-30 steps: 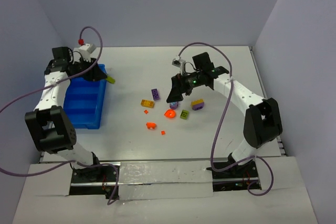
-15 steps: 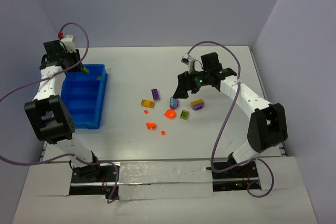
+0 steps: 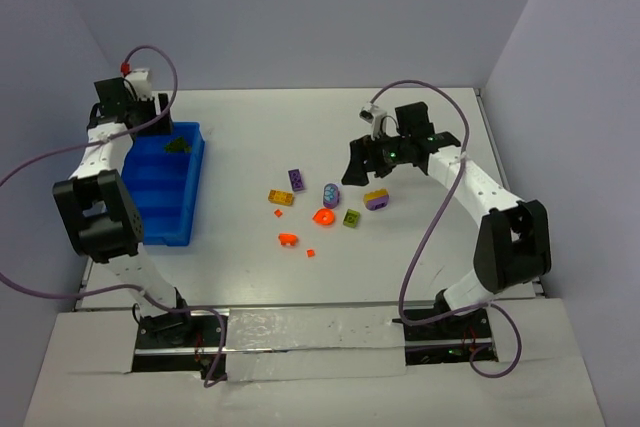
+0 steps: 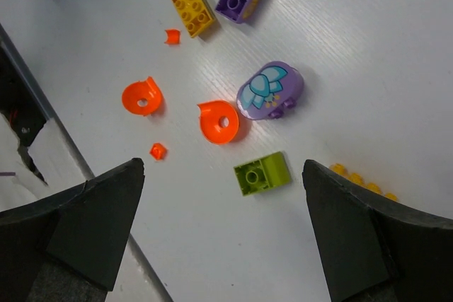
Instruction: Sort the legos into containers by color
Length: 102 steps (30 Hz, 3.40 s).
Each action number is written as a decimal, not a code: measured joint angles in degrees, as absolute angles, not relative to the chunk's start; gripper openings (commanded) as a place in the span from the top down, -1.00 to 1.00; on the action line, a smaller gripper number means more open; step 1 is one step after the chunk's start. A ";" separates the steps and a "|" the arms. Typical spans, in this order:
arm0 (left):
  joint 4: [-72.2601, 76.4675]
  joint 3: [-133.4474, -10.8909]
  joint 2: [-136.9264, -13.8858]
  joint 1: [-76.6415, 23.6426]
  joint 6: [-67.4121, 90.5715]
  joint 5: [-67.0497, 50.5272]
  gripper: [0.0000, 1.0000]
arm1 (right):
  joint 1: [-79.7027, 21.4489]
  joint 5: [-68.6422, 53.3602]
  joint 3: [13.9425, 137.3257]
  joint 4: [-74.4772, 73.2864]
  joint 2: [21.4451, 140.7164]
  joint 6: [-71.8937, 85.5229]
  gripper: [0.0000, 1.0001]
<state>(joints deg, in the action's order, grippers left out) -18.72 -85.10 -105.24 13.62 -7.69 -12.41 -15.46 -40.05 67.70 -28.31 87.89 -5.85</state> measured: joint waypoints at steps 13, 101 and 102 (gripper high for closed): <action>-17.41 -76.12 -91.08 -15.79 -18.28 -43.89 -0.51 | 4.77 -41.34 63.14 -28.42 82.27 -6.06 -1.00; -28.68 -85.15 -93.45 4.23 3.24 -12.61 1.00 | 6.55 -41.57 60.40 -27.38 80.49 -5.80 -1.00; -29.06 -85.83 -95.06 5.47 2.75 -12.37 1.00 | 6.46 -41.33 60.40 -27.36 80.51 -5.80 -0.99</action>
<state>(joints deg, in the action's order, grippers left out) -29.06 -85.83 -95.06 5.47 2.75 -12.37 6.46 -41.33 60.40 -27.36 80.51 -5.80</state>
